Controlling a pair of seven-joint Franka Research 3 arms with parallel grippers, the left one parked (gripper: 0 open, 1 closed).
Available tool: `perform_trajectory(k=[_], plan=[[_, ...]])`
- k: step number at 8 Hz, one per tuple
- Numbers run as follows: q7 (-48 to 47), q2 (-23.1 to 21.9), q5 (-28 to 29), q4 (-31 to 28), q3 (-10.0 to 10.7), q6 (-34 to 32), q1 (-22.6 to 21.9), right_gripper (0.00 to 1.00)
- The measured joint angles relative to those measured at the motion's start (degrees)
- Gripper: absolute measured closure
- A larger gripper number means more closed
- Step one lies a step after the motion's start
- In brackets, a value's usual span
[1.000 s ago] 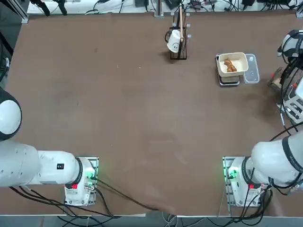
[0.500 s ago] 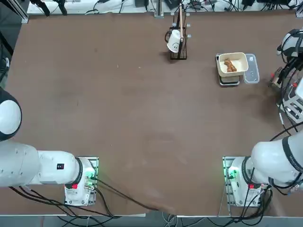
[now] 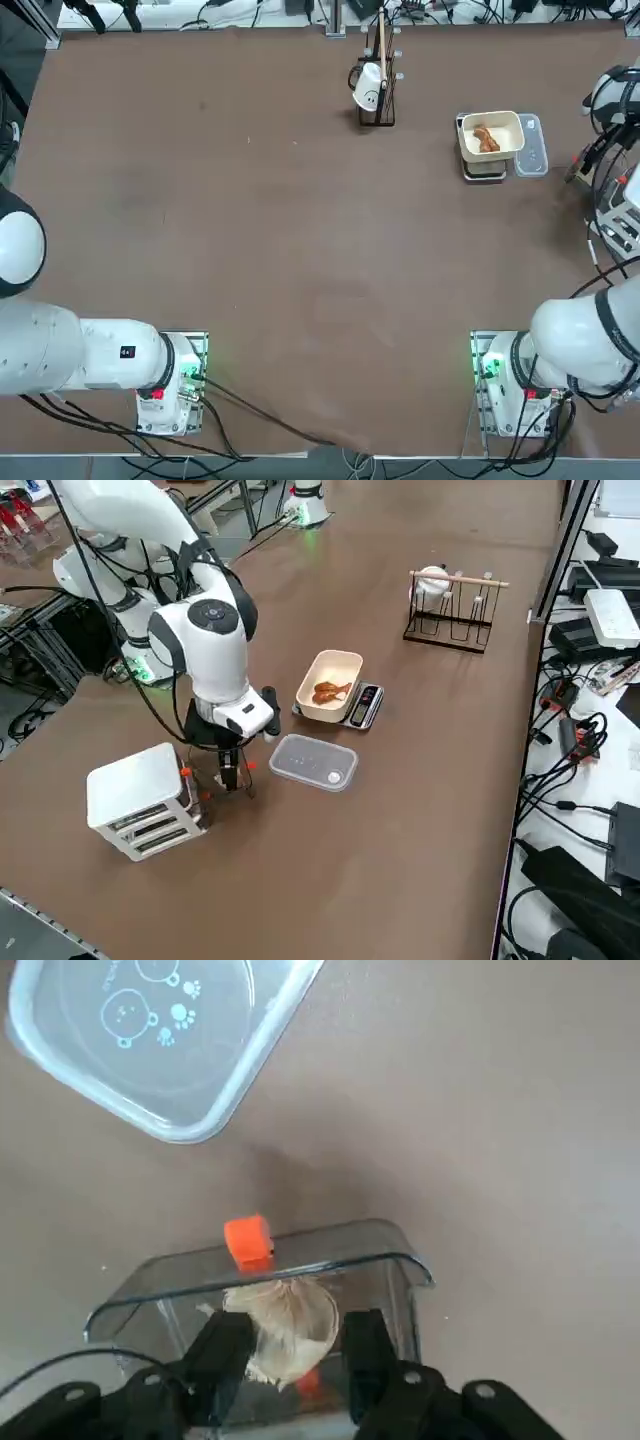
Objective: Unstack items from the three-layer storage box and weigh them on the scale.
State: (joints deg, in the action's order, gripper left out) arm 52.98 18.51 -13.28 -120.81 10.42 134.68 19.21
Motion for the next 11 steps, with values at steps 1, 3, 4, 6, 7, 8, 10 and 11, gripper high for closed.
perform_trajectory(k=[1,3,4,6,7,8,10,11], plan=[[0.0,0.1,0.0,-0.1,0.0,0.0,0.0,0.41],[-0.1,-0.1,0.0,-0.1,0.0,0.0,0.0,0.41],[-0.1,-0.1,0.0,-0.1,0.0,0.0,0.0,0.41],[-0.1,-0.1,0.1,-0.1,0.0,-0.2,0.0,0.41],[-0.1,-0.2,0.1,-0.1,0.0,-1.0,0.0,0.41],[-0.1,-0.3,0.1,-0.1,0.0,-1.8,0.0,0.39],[-0.1,-0.3,0.1,-0.1,0.0,-2.0,0.0,0.39],[-0.1,-0.2,0.1,-0.1,0.0,-1.8,0.0,0.39]])
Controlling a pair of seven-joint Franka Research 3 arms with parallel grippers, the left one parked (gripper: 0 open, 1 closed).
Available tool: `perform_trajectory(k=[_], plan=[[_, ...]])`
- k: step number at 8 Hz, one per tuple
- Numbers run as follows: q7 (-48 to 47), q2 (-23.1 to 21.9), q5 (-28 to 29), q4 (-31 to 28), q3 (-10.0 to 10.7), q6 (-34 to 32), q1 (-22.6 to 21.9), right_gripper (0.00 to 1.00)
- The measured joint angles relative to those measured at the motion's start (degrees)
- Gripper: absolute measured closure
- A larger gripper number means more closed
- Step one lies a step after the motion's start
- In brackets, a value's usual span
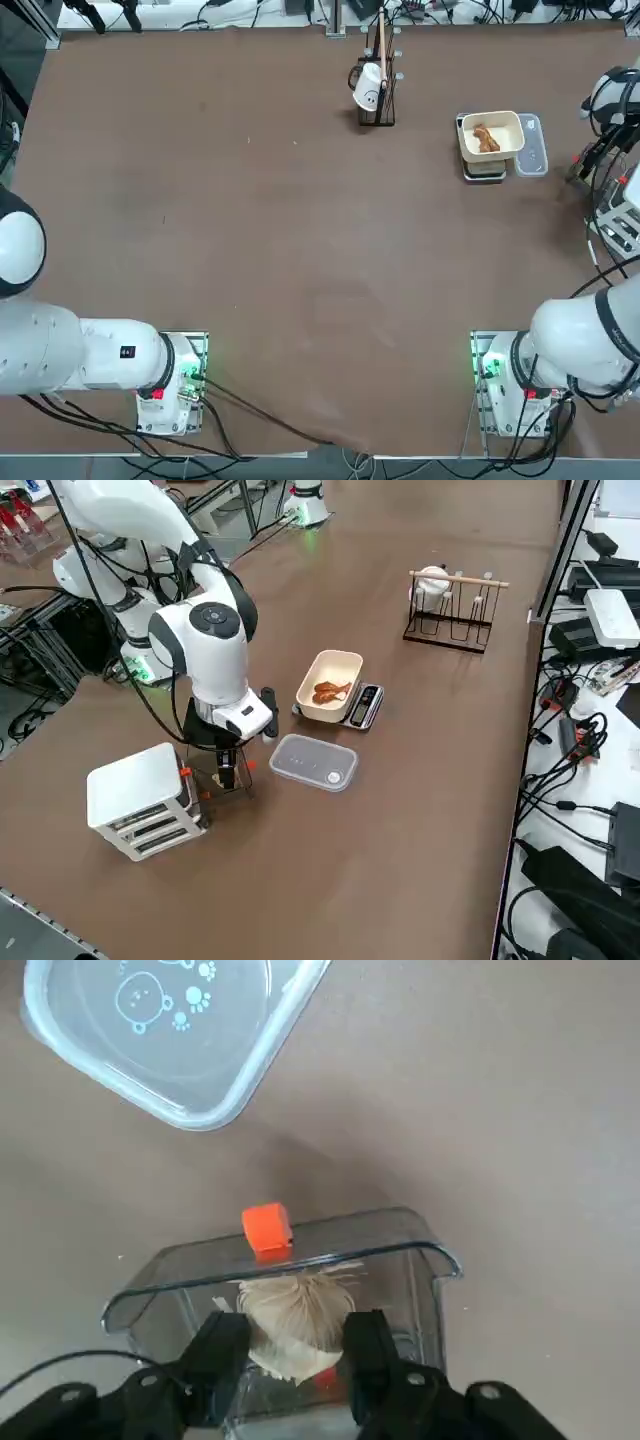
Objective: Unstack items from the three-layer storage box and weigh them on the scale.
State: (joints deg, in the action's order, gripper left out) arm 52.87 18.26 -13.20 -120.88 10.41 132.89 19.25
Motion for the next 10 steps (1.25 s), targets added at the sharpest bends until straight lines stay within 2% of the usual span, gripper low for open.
perform_trajectory(k=[2,3,4,5,7,10], plan=[[0.0,0.5,0.0,0.0,0.0,0.8,0.0,0.36],[0.0,0.9,0.1,0.0,0.0,1.4,0.0,0.22],[0.0,1.1,0.1,0.0,0.0,1.6,0.1,0.18],[-0.1,1.4,0.1,0.0,0.0,1.7,0.1,0.24],[-0.1,1.7,0.1,0.0,0.0,1.8,0.4,0.24],[-0.1,1.8,0.1,-0.2,0.0,1.9,0.8,0.30]])
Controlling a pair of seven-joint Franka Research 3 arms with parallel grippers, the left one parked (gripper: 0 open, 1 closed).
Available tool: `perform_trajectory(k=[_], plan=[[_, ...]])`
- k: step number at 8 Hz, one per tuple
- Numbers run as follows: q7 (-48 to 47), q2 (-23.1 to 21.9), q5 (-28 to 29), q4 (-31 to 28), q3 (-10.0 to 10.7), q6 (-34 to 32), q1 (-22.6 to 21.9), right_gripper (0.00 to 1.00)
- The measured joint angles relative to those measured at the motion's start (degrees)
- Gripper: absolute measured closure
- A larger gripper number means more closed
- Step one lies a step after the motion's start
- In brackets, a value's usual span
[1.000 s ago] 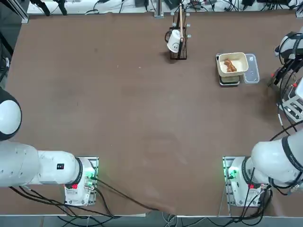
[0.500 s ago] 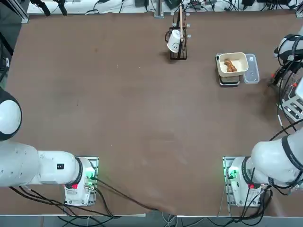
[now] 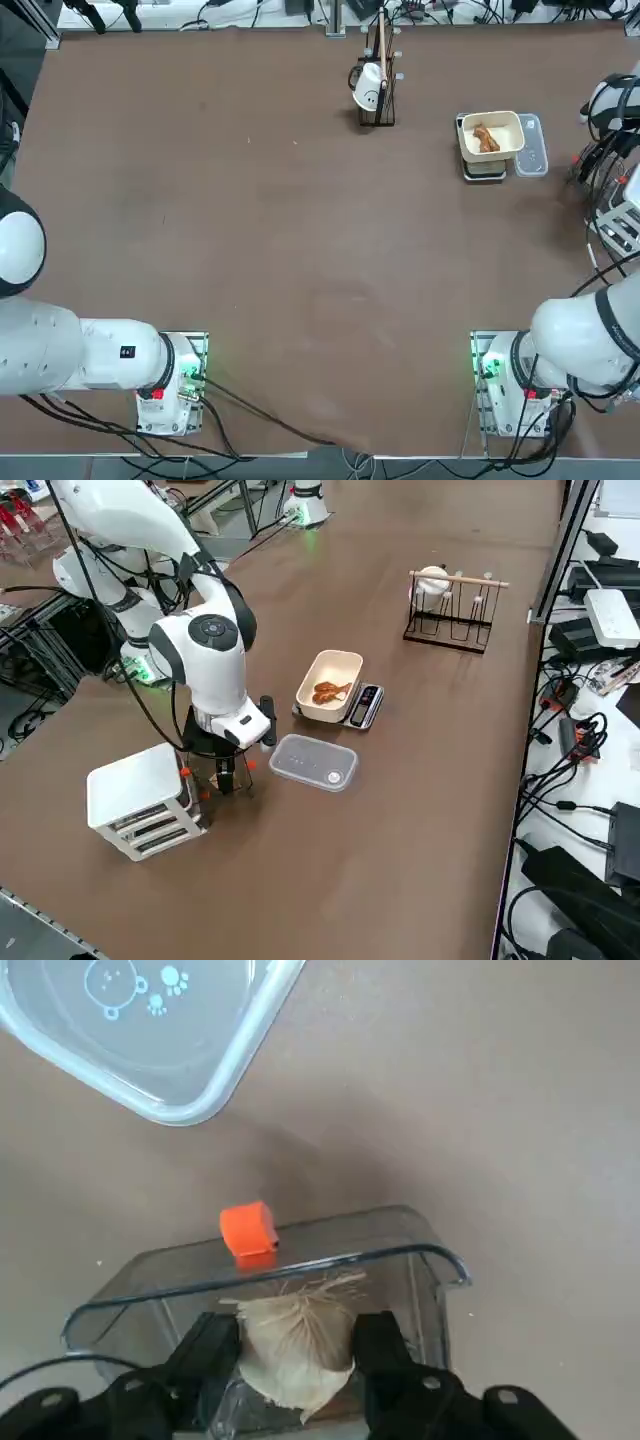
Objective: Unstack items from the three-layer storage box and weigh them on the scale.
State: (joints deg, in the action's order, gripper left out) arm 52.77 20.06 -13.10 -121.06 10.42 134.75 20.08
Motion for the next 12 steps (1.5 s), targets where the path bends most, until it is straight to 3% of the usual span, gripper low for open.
perform_trajectory(k=[1,2,4,6,12], plan=[[0.0,0.0,0.0,0.0,0.0,0.0,0.0,0.31],[-0.1,0.0,0.0,0.1,0.0,0.1,0.0,0.41],[-0.5,-0.9,0.0,0.4,-0.2,-0.1,-0.1,0.46],[-0.7,-2.5,1.8,0.6,-0.6,-1.2,-0.4,0.47],[-4.7,-8.3,9.9,8.9,-2.3,-18.3,-8.2,0.46]])
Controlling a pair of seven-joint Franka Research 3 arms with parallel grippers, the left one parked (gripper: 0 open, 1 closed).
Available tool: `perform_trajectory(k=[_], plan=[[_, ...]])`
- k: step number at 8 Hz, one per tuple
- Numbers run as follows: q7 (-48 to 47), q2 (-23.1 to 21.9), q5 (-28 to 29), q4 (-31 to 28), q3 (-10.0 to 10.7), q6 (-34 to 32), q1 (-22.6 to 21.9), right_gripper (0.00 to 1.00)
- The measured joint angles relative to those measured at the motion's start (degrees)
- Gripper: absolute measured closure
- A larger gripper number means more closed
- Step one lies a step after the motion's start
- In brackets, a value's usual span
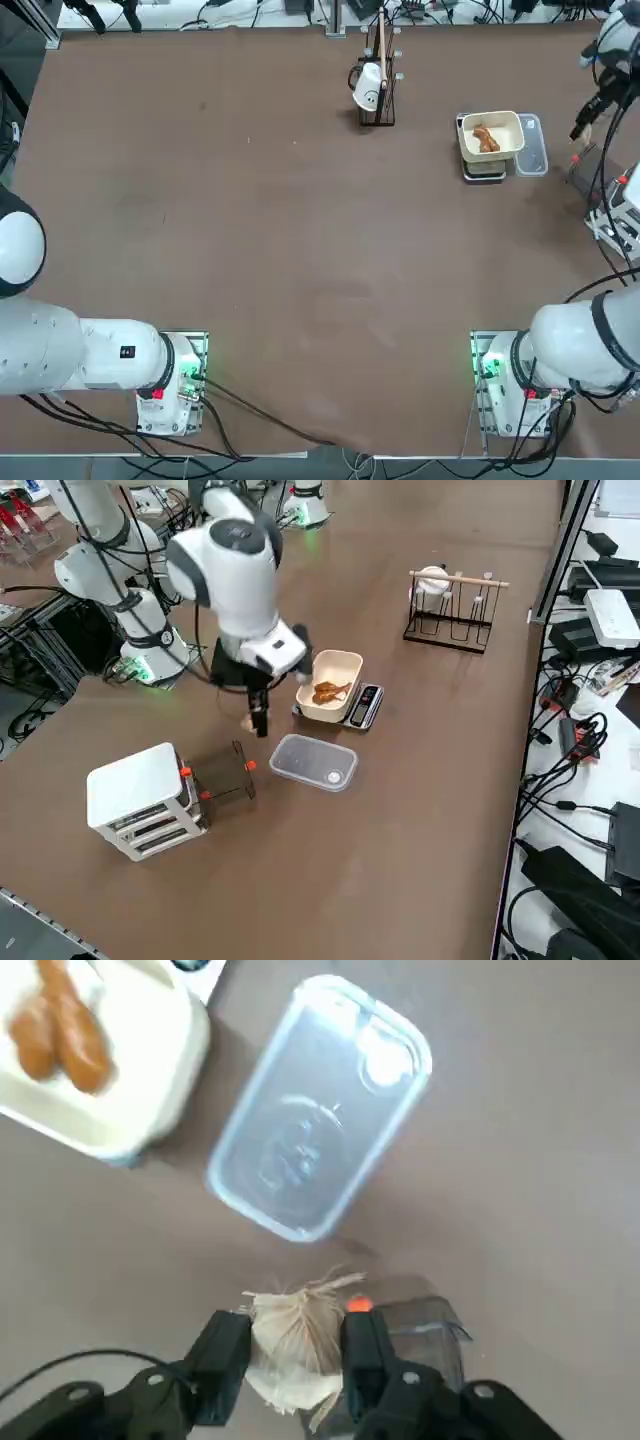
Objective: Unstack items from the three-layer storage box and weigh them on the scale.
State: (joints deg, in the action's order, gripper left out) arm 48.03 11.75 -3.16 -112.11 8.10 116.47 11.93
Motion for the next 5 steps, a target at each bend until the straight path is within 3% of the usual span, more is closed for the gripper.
perform_trajectory(k=[2,5], plan=[[-11.7,-0.1,3.0,2.4,-0.6,-3.1,-5.8,0.46],[-31.3,2.7,6.1,2.4,-1.0,0.0,-13.8,0.45]])
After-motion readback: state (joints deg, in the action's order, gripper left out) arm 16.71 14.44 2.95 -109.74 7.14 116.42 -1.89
